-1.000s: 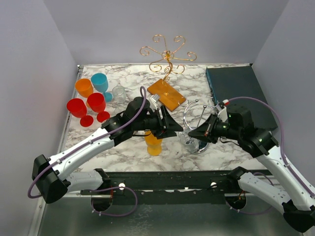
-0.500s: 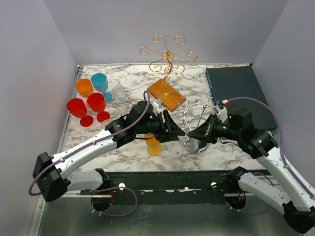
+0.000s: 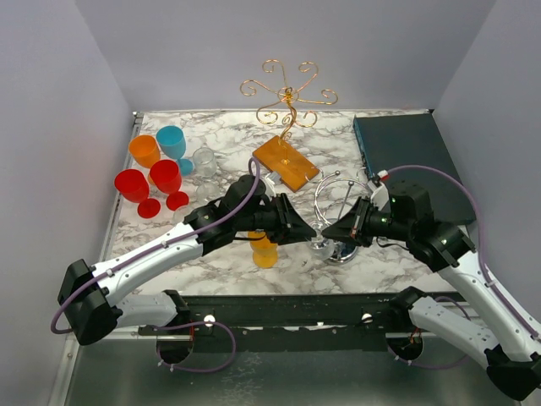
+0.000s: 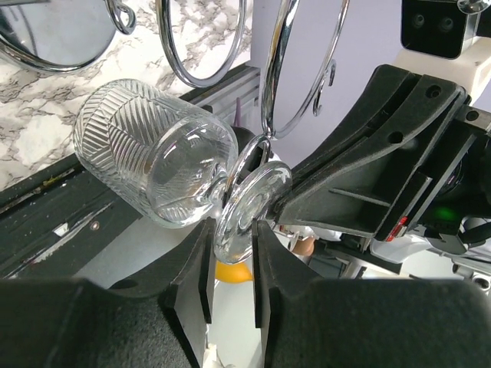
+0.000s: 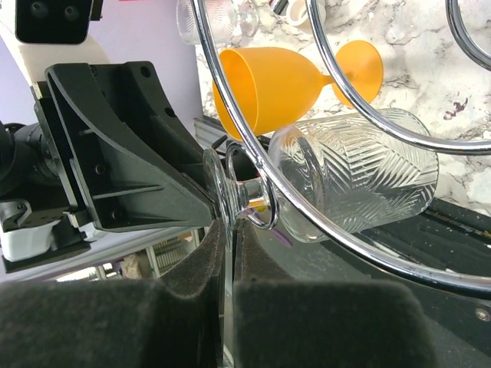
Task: Take the wine glass off the wine glass rack
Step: Pick up the wine glass from the wine rack.
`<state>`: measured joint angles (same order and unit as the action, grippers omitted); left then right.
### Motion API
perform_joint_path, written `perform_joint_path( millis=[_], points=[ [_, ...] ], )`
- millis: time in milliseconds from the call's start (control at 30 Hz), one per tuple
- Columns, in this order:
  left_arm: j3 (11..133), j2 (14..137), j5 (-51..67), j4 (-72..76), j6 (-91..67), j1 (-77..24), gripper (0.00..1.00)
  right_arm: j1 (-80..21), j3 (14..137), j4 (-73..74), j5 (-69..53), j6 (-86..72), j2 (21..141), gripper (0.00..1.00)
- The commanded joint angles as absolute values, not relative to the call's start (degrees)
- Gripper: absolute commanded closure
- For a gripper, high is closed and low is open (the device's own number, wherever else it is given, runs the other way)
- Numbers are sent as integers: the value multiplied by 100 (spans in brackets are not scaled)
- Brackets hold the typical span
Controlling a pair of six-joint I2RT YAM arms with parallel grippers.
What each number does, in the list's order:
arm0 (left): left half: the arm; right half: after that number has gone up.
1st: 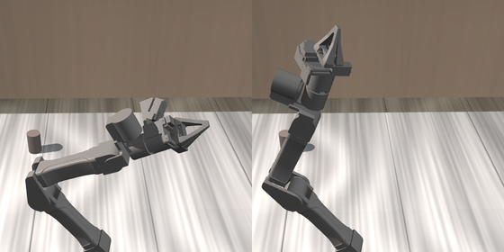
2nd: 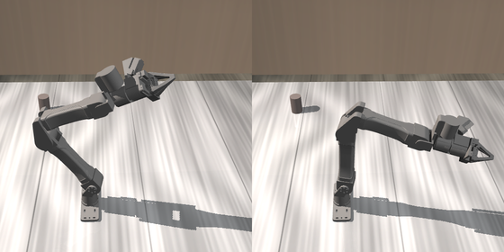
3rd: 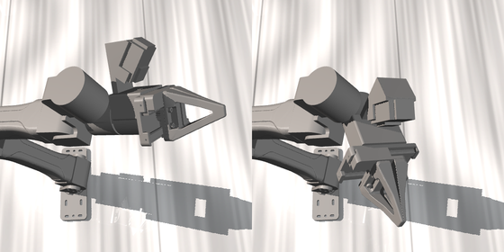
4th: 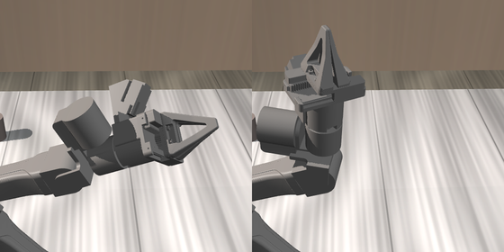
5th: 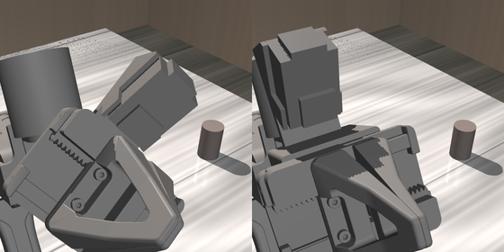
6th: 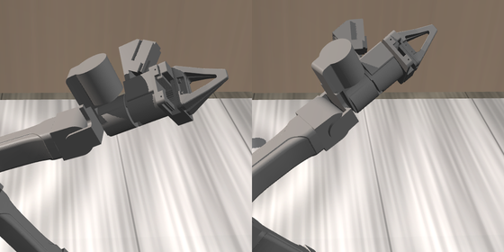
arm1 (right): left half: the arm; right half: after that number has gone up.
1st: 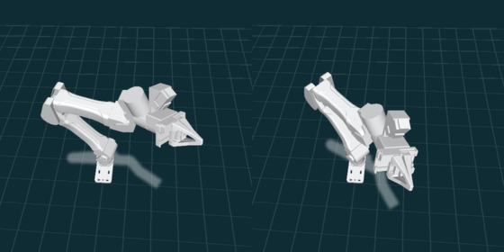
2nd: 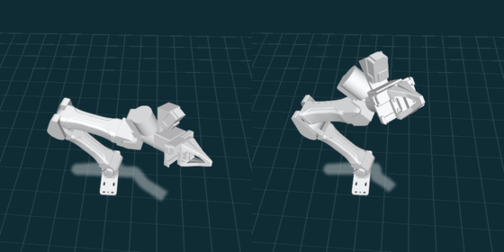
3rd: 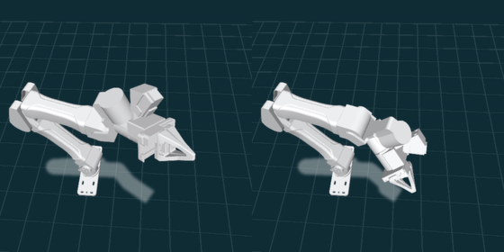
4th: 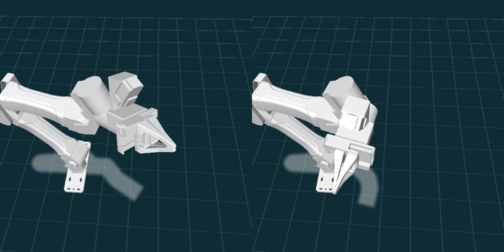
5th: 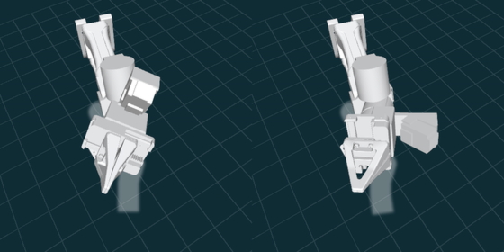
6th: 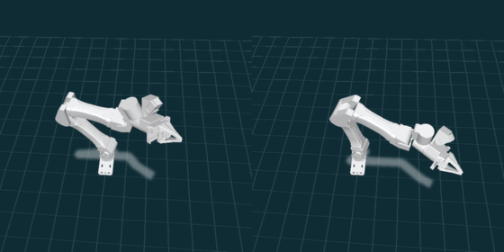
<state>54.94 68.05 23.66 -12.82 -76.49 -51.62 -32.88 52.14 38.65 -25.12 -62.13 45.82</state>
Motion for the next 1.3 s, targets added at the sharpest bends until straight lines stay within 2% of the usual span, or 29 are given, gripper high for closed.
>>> perform_joint_path(
  millis=[0, 633, 1267],
  points=[
    [5480, 6704, 2400, -1036, -7717, -5234, 74, -3320, 5335, 3608, -2902, -5968, 4726, 100],
    [5641, 6480, 2297, -1274, -7646, -5237, 81, -3322, 5731, 3799, -3016, -5490, 5076, 100],
    [5678, 6095, 1996, -1494, -7673, -5230, 84, -3331, 5824, 3701, -3151, -5451, 5328, 99]
  ],
)
